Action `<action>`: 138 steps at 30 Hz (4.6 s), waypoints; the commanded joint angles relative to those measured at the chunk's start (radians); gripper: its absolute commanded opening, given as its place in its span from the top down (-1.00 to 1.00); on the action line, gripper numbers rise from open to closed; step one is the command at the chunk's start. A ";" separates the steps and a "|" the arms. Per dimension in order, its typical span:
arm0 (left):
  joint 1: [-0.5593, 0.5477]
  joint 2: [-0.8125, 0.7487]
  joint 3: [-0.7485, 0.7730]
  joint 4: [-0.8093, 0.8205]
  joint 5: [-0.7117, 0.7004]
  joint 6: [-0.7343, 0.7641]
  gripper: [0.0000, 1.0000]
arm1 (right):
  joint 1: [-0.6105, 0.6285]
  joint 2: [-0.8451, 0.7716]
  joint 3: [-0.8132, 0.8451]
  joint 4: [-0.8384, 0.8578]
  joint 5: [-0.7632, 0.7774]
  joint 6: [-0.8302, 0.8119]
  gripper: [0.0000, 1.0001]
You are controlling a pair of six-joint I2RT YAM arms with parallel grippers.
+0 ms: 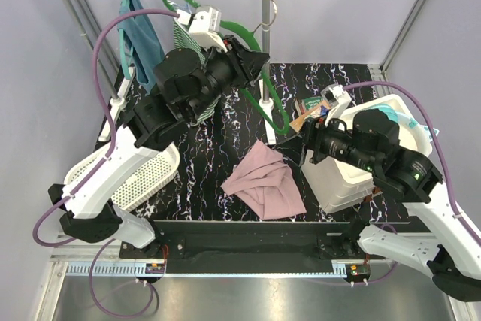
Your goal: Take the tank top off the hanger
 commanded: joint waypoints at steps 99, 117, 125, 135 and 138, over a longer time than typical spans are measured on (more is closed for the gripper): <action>0.142 -0.593 -0.722 -0.548 0.349 -0.287 -0.79 | -0.075 0.654 0.642 -0.105 0.485 -0.033 0.62; -0.008 -0.144 -0.711 -0.490 0.288 -0.293 -0.82 | -0.076 -0.040 0.297 -0.306 0.245 0.022 -0.99; -0.075 0.266 -0.592 -0.311 0.312 -0.247 -0.88 | -0.076 -0.198 0.324 -0.499 0.327 0.105 -0.99; -0.095 0.430 -0.791 -0.097 0.240 -0.239 -0.67 | -0.076 -0.206 0.327 -0.519 0.318 0.121 -0.99; -0.093 0.363 -0.872 -0.094 0.198 -0.233 -0.06 | -0.076 -0.189 0.312 -0.504 0.308 0.105 -0.99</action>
